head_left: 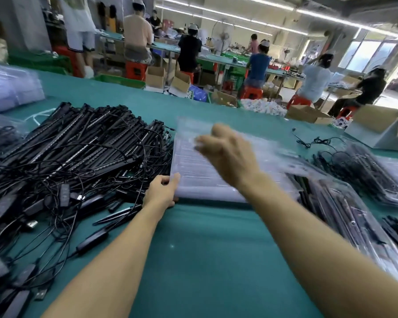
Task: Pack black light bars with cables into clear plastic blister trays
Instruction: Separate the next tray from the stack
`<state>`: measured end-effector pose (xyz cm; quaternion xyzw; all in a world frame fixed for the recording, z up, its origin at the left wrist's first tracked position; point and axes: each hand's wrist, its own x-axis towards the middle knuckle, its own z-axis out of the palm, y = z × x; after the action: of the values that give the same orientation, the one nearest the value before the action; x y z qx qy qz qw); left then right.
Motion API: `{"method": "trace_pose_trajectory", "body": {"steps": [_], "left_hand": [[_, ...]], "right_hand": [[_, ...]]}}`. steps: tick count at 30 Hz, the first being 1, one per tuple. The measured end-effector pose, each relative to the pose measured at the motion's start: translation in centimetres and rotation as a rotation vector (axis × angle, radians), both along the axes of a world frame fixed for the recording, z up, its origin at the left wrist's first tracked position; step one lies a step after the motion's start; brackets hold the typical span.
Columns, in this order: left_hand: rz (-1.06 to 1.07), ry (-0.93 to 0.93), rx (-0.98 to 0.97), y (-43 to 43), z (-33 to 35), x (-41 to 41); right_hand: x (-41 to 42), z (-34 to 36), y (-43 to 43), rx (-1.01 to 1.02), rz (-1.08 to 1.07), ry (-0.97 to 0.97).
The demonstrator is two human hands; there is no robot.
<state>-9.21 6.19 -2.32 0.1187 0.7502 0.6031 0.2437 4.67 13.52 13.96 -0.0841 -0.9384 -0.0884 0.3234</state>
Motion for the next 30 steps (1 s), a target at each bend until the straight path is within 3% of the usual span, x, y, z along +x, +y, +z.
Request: {"method": "trace_pose_trajectory", "body": {"steps": [3,6,10,13,19,21,25,28,30], "left_hand": [[-0.016,-0.129,0.161,-1.4,0.1,0.4],[-0.049,-0.25,0.358,-4.8,1.0,0.6],[-0.183,-0.547,0.398,-9.7,3.3,-0.2],[-0.308,-0.657,0.452,-13.1,3.7,-0.7],[-0.279,-0.458,0.249,-15.2,2.0,0.2],[-0.264,-0.38,0.192,-15.6,1.1,0.1],[-0.156,-0.249,0.155,-15.5,0.2,0.1],[-0.123,-0.209,0.173,-14.9,0.1,0.5],[-0.146,-0.194,0.147,-14.8,0.2,0.6]], "right_hand": [[1.2,-4.1,-4.6,-0.012,0.049,-0.152],[3.3,-6.9,-8.6,-0.103,0.207,-0.149],[5.5,-9.5,-11.4,-0.158,0.362,-0.129],[6.3,-10.7,-13.1,-0.225,0.357,-0.207],[7.2,-10.6,-14.2,-0.406,0.378,-0.321],[7.7,-9.7,-12.1,-0.518,0.201,-0.234],[9.7,-8.7,-2.2,-0.659,-0.433,-0.018],[12.1,-9.6,3.8,-0.704,-0.879,-0.258],[13.4,-10.7,5.8,-0.705,-1.038,-0.432]]}}
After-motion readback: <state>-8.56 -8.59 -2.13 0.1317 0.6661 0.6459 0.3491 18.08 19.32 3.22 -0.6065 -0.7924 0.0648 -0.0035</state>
